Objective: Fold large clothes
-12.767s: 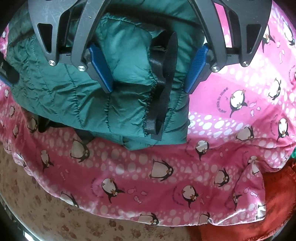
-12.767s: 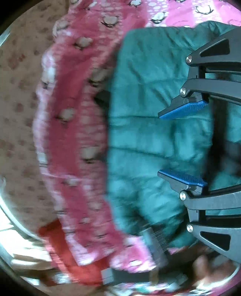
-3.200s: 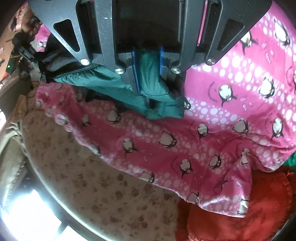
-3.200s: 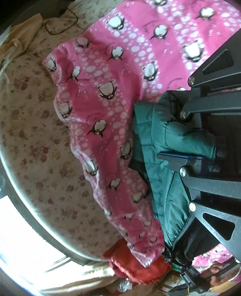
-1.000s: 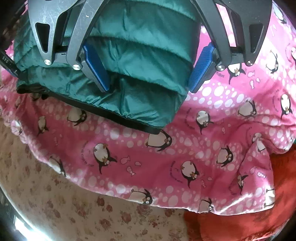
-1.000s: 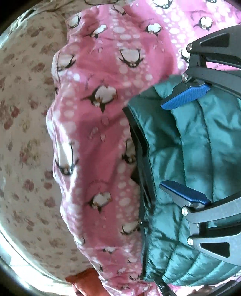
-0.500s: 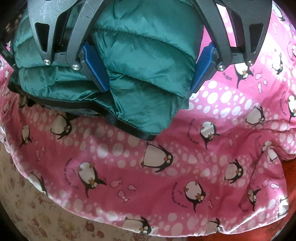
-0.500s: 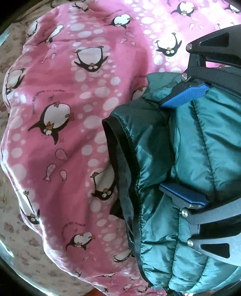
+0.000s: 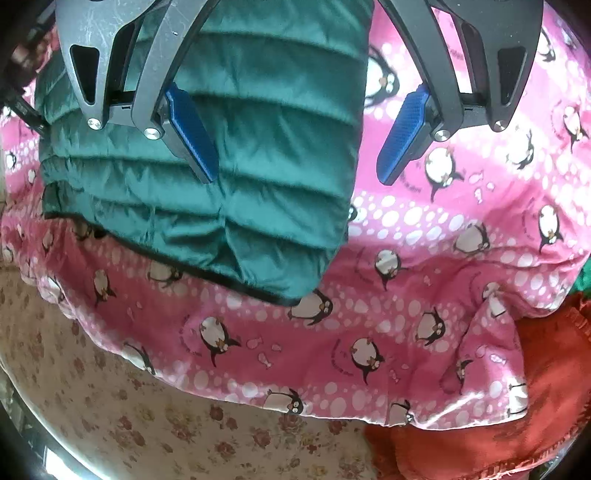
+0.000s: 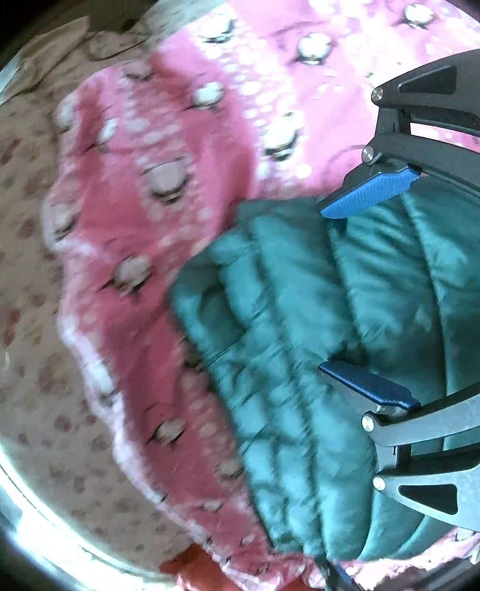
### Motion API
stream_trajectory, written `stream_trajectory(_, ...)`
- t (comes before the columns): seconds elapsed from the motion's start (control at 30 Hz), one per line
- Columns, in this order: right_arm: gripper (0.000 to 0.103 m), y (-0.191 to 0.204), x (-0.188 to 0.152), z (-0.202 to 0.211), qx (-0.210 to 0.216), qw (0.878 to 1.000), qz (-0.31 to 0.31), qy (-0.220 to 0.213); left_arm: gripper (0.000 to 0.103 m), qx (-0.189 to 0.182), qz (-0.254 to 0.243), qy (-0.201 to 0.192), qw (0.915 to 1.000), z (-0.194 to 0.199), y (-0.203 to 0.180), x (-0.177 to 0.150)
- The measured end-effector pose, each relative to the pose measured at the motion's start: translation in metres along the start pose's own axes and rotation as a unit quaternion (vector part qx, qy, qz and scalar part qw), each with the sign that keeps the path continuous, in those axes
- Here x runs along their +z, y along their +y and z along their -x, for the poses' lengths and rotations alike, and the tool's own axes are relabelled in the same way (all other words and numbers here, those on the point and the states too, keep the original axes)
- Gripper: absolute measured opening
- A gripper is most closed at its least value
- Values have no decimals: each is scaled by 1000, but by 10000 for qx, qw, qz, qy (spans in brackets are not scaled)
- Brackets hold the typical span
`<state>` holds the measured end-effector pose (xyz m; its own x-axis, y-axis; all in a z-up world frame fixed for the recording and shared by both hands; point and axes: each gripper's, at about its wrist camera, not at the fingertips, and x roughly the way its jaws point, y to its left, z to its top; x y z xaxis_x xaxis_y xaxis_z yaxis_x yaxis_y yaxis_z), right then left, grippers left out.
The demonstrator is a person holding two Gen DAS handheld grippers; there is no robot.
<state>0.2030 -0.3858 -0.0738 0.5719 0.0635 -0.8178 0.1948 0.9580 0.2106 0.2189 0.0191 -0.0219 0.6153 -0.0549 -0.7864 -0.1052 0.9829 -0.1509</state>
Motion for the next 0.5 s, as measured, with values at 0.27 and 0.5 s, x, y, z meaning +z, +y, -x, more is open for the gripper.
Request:
stream_trajectory(0.27,78,-1,-3,29,-6,9999,4,-127,88,-62,-144,-60,9999,27,6,-23)
stream_trajectory(0.5,78,-18,-28,49,-48,9997,-228,-119,88,-119,-205,-58,9997,40,7,-42)
